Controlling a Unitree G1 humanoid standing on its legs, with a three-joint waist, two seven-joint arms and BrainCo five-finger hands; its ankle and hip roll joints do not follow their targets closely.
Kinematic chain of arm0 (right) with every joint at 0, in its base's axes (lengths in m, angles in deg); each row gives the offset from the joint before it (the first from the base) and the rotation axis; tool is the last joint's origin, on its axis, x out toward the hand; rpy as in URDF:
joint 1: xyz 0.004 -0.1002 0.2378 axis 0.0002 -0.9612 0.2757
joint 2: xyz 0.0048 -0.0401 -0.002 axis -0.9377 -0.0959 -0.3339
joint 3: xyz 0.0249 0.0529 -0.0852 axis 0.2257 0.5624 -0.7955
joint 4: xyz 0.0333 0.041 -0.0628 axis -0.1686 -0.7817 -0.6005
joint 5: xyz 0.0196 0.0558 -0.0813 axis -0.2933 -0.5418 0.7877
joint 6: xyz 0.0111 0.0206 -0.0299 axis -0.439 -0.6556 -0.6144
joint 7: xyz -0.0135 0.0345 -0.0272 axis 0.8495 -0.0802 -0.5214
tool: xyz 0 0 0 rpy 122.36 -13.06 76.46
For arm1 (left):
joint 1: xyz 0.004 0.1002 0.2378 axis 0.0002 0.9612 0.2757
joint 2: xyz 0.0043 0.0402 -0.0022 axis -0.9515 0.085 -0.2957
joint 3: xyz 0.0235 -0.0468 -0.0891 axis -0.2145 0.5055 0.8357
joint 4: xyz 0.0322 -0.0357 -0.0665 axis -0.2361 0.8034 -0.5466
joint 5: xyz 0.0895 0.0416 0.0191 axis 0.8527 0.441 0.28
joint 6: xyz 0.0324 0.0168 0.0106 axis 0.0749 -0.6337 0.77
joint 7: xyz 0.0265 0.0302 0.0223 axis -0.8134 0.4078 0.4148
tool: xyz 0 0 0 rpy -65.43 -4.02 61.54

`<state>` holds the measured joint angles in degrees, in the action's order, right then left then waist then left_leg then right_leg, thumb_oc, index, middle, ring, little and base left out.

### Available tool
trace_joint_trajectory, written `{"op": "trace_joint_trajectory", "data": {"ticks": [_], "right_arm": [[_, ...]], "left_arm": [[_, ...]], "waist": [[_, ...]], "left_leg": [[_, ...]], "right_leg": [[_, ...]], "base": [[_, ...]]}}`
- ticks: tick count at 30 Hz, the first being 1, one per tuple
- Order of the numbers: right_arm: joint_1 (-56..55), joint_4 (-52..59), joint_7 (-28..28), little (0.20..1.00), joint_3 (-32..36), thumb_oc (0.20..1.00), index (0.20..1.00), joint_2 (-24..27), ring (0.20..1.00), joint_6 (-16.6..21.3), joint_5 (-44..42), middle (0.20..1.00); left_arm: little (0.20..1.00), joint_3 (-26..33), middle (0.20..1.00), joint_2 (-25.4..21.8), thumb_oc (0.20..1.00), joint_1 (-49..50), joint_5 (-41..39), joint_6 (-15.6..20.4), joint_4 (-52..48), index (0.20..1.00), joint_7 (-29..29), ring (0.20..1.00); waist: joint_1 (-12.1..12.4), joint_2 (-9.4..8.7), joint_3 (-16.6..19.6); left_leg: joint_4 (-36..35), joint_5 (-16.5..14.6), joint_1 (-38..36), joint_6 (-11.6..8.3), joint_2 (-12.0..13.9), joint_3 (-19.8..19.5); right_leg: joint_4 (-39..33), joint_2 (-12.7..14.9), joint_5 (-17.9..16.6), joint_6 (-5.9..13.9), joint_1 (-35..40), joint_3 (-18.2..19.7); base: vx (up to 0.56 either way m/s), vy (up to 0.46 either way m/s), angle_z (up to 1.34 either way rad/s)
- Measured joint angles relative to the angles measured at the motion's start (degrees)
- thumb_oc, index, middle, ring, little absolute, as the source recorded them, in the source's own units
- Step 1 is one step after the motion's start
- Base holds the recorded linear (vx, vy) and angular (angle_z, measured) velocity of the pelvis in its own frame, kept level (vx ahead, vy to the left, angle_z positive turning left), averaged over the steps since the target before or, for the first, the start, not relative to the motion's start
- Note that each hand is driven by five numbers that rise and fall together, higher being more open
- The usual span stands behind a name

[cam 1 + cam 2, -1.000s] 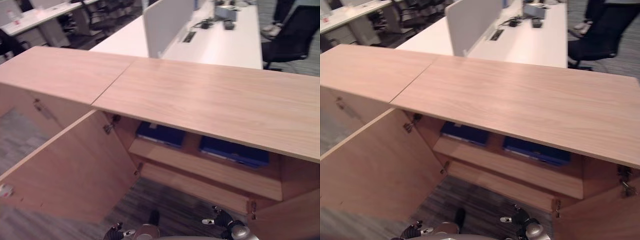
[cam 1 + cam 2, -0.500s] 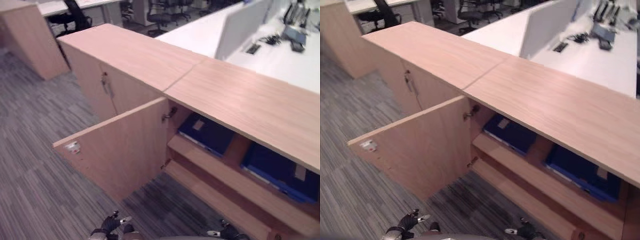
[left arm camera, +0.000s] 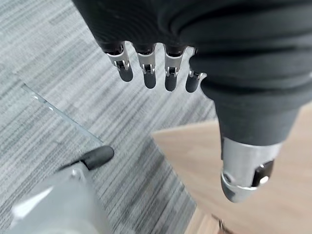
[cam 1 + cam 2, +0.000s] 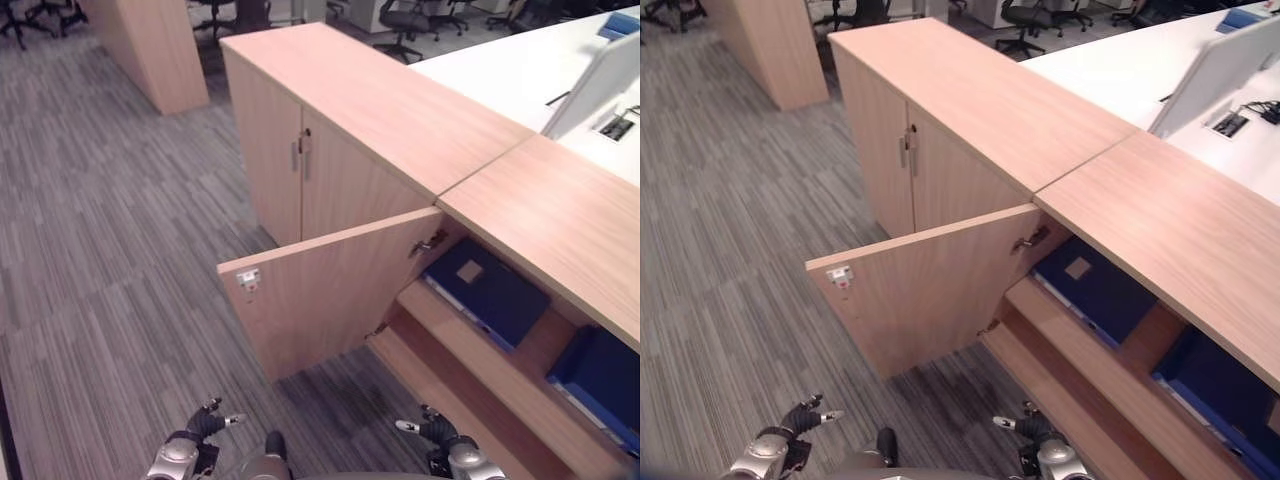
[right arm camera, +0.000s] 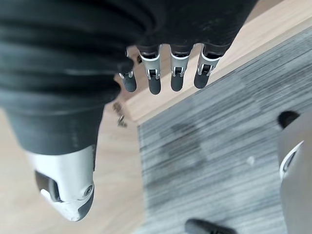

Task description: Put the empty folder in the office cabinet

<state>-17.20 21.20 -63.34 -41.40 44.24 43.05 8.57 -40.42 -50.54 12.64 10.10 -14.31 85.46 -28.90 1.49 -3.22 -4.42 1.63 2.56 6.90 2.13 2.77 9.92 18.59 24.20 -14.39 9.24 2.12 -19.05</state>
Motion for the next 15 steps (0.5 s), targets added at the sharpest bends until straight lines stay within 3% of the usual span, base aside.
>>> {"op": "trace_joint_trajectory", "data": {"ticks": [1,2,3,4,5,6,9,15], "right_arm": [[-0.36,-0.27,-0.01,1.0,-0.04,1.0,1.0,0.22,1.0,0.07,-1.33,1.0],[-0.72,-0.36,0.04,1.0,-0.19,1.0,1.0,0.32,1.0,0.08,-1.57,1.0],[-0.71,-0.34,0.1,1.0,-0.79,1.0,1.0,0.29,1.0,0.09,-1.57,1.0],[-0.61,-0.25,0.08,1.0,-2.1,1.0,1.0,0.44,1.0,0.74,-1.57,1.0],[-0.69,-0.26,0.02,1.0,-2.09,1.0,1.0,0.47,1.0,1.0,-1.57,1.0],[-1.01,-0.49,-0.01,1.0,-1.84,1.0,1.0,0.99,1.0,1.0,-1.58,1.0],[-2.3,-0.61,0.01,1.0,-1.49,1.0,1.0,2.57,1.0,1.01,-1.58,1.0],[-3.98,-0.63,0.04,1.0,-0.84,1.0,1.0,2.71,1.0,1.01,-1.57,1.0]], "left_arm": [[1.0,-0.03,1.0,0.75,1.0,-0.04,-0.01,0.02,0.04,1.0,-0.02,1.0],[1.0,0.05,1.0,1.08,1.0,0.04,-0.01,0.12,-0.03,1.0,0.04,1.0],[1.0,0.46,1.0,1.16,1.0,0.87,-0.01,0.02,0.12,1.0,0.1,1.0],[1.0,0.67,1.0,0.79,1.0,3.33,0.01,-0.24,0.3,1.0,0.15,1.0],[1.0,0.71,1.0,0.68,1.0,4.39,0.01,-0.28,0.38,1.0,0.19,1.0],[1.0,0.69,1.0,1.34,1.0,5.1,0.0,-0.39,0.44,1.0,0.25,1.0],[1.0,0.57,1.0,3.22,1.0,6.49,-0.01,-0.42,0.13,1.0,0.07,1.0],[1.0,2.03,1.0,3.14,1.0,7.11,-0.01,-0.39,0.03,1.0,0.21,1.0]], "waist": [[-0.66,1.67,0.13],[-0.92,3.03,-0.34],[-0.9,3.59,-0.76],[-0.91,3.37,-0.53],[-1.01,2.29,-0.07],[-1.07,1.7,0.51],[-0.61,2.78,1.48],[-0.79,1.27,2.47]], "left_leg": [[-1.7,0.75,-0.41,0.49,0.05,-2.39],[-3.05,1.09,-1.23,0.99,0.45,-4.07],[-4.64,1.67,-2.89,1.63,0.51,-4.19],[-5.52,1.98,-3.56,1.44,-0.17,-3.98],[-5.48,1.9,-3.55,1.18,-1.56,-4.43],[-5.73,1.57,-3.7,0.32,-2.64,-5.52],[-6.09,2.11,-4.69,-0.85,-1.98,-6.18],[-6.75,1.8,-7.01,-1.81,-1.52,-6.27]], "right_leg": [[1.47,-2.65,8.98,5.09,-1.25,4.71],[0.81,-6.64,15.68,5.26,-1.98,6.83],[-0.37,-10.59,19.24,2.8,-3.41,7.4],[-3.92,-15.25,20.57,-0.37,-5.83,6.75],[-7.51,-16.04,19.85,-1.27,-6.63,5.86],[-9.14,-15.96,18.69,-5.09,-6.45,5.34],[-13.88,-17.99,17.91,-4.77,-3.5,6.1],[-17.21,-18.77,16.89,-5.6,0.37,5.46]], "base": [[0.12,0.224,0.94],[0.09,0.149,0.8],[0.08,0.088,0.51],[0.09,0.047,0.36],[0.1,0.014,0.47],[0.09,-0.011,0.44],[0.04,-0.019,0.34],[0.06,-0.015,0.02]]}}
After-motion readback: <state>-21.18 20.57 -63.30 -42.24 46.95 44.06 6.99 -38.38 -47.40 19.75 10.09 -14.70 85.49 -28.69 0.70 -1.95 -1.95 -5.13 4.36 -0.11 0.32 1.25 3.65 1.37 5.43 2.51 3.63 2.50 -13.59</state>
